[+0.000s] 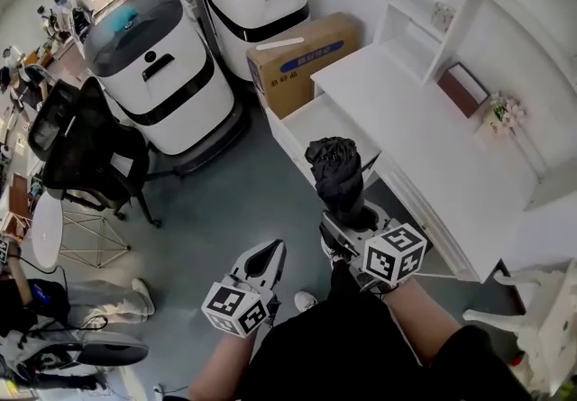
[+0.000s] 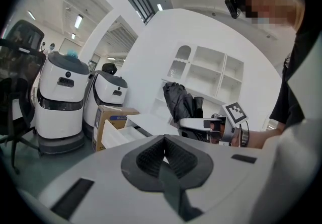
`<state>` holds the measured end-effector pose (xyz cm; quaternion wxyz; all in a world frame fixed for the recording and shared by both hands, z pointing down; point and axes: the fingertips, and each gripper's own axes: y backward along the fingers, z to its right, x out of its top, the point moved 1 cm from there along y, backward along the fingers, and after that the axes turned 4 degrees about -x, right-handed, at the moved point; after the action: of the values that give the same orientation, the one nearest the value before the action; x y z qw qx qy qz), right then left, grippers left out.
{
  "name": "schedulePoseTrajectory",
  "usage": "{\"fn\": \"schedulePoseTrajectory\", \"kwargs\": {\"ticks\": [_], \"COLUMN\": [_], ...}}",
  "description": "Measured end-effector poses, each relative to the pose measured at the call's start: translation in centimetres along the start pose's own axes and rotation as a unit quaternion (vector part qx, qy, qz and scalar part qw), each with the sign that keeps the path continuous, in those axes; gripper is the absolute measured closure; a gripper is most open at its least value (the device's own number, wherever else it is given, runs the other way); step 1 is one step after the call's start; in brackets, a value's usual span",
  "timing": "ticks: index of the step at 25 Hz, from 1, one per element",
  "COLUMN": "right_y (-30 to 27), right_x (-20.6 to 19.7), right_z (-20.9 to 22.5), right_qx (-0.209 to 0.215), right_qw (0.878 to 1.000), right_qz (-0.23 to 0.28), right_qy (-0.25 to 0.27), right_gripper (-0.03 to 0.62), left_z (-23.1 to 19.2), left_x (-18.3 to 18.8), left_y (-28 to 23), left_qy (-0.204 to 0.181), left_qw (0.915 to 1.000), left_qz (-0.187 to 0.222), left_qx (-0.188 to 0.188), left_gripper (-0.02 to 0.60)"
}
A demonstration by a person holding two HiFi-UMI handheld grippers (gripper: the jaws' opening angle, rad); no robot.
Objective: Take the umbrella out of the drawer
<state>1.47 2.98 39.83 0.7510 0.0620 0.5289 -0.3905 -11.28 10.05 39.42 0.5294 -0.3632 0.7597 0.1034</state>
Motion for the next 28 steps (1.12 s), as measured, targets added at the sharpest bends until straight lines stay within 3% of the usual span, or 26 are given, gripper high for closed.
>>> {"fn": "schedulePoseTrajectory", "kwargs": {"ticks": [14,28], "right_y": [7.5,14.0], "right_x": [-3.5,-2.8], "right_z": [-0.9,4.9], "right_qx": [0.012,0.072], "right_qw": [1.0,0.996], "right_qz": [-0.01,-0.053], "right_qy": [-0.017,-0.003], "right_gripper": [0.345,0.345], "left_z": [5.4,13.4], "left_x": [-2.2,-3.3], "left_y": [0.3,-5.2], "left_qy": [-0.003,0.007], "left_qw": [0.9999,0.9986], "left_qz": [-0.012,0.02], "left_qx": [-0.002,0.049], "left_gripper": [0.577,0.577]}}
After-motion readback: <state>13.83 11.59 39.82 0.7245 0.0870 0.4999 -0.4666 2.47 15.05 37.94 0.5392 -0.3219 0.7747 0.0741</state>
